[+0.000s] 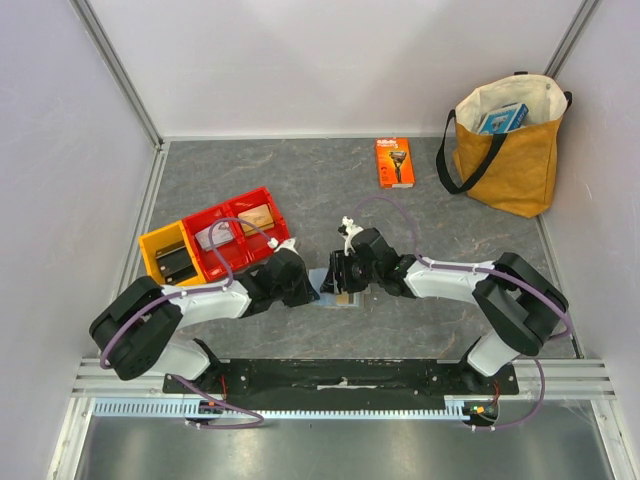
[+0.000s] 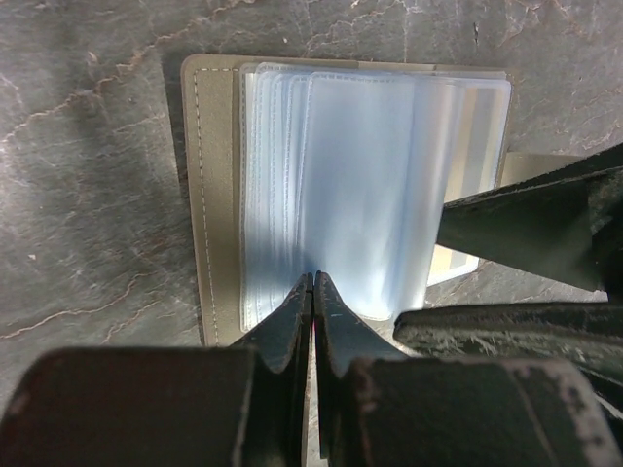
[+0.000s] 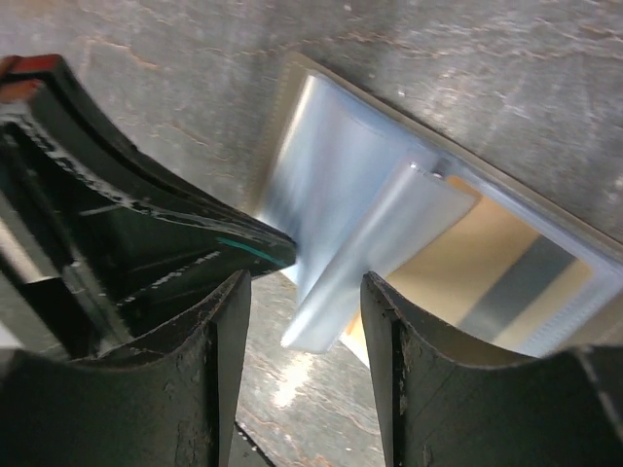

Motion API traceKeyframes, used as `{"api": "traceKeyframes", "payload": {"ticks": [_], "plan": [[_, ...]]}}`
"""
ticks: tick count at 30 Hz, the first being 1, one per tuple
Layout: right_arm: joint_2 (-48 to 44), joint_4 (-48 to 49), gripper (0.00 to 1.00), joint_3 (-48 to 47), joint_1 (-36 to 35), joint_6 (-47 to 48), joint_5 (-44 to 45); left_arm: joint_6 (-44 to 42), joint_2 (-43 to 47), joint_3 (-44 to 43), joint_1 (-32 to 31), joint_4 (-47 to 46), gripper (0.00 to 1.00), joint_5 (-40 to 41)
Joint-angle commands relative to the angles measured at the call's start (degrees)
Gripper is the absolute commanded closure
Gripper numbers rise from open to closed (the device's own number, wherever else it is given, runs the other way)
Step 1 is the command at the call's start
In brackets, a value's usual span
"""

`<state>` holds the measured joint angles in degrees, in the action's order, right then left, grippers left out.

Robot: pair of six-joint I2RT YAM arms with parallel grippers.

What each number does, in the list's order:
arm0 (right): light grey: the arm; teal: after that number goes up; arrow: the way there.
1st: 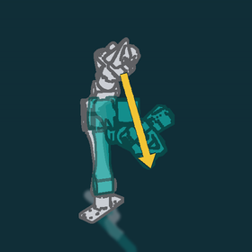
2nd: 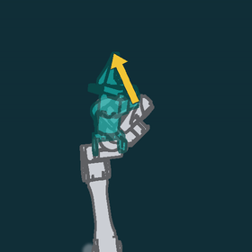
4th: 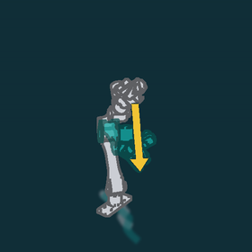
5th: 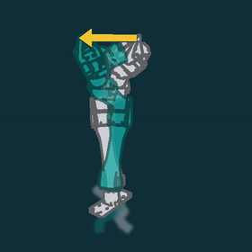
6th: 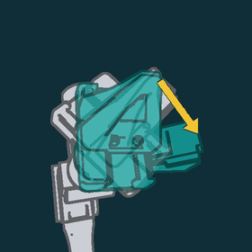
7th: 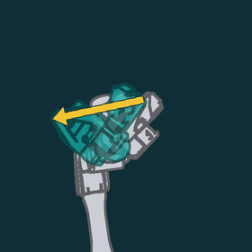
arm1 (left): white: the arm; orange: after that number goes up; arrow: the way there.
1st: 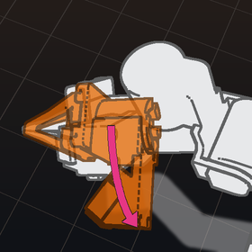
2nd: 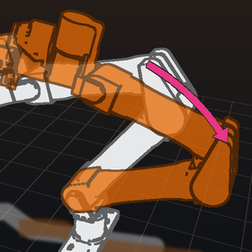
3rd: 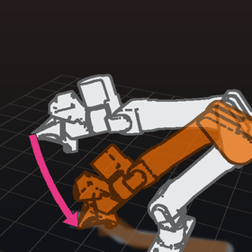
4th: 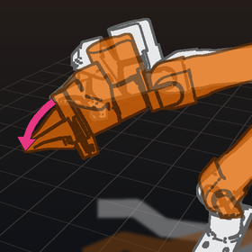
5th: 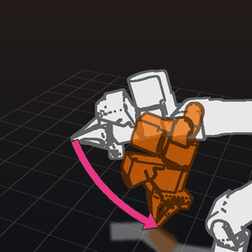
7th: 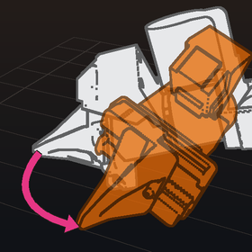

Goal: Take the credit cards out of the card holder
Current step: Remove the credit card from the card holder.

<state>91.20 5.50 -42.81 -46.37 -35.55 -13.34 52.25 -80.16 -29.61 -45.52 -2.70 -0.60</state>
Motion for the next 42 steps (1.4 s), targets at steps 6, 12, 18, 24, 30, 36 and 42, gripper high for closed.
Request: {"api": "traceKeyframes", "payload": {"ticks": [6,12,18,24,30,36,42], "plan": [[2.31,7.95,0.44,-3.68,-0.39,-1.54,-7.22,1.8,4.39,3.59,-0.71,2.88,0.93,0.43],[4.07,8.48,0.44,-4.92,-0.74,-1.72,-7.75,1.28,8.7,4.64,-0.71,2.88,0.92,0.25],[5.04,7.52,0.44,-6.76,-0.83,-0.75,-8.54,0.84,14.41,6.4,-0.71,0.24,0.89,0.42],[0.48,-4.07,0.43,-10.02,-0.83,3.99,2.77,-0.65,14.51,4.65,-0.8,4.8,0.89,4.46],[-4.97,-12.08,0.4,-5.54,-0.04,3.39,12.99,-2.85,11.52,0.7,-0.71,6.12,0.81,5.17],[-6.21,-12.0,0.39,-1.14,0.58,0.92,14.22,-4.7,7.05,-3.08,-0.8,9.64,0.77,6.84],[-4.98,-10.42,0.4,0.0,0.67,0.39,13.52,-4.53,2.21,-3.71,-0.8,10.17,0.78,5.79]]}}
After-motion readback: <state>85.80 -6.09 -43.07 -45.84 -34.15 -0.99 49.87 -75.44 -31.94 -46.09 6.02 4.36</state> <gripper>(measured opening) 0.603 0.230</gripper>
